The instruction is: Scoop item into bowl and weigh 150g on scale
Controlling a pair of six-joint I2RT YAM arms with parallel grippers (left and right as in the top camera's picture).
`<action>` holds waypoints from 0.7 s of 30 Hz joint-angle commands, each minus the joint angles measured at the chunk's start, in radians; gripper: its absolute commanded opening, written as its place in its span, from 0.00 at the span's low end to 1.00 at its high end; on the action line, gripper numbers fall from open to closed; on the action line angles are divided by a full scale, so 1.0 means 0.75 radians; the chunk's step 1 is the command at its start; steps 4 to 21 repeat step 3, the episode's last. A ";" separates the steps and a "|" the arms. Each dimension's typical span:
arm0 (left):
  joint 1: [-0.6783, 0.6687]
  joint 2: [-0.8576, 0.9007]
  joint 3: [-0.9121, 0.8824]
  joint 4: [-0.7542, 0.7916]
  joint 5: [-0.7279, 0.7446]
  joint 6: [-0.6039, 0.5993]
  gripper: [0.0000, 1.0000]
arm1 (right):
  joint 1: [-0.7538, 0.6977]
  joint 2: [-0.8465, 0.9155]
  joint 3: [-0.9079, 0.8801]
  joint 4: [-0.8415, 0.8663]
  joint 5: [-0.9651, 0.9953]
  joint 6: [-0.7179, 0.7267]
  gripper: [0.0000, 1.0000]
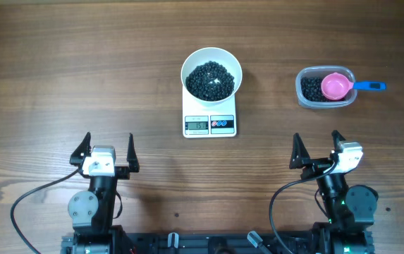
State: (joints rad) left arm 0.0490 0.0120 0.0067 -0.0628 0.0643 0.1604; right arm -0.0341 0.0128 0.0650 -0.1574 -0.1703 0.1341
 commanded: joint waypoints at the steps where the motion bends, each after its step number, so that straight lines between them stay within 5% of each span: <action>1: 0.011 -0.011 -0.001 -0.015 -0.013 0.021 1.00 | 0.006 -0.012 0.008 0.004 0.023 -0.002 1.00; 21: 0.011 -0.011 -0.001 -0.015 -0.013 0.021 1.00 | 0.006 -0.012 0.008 0.004 0.023 -0.002 1.00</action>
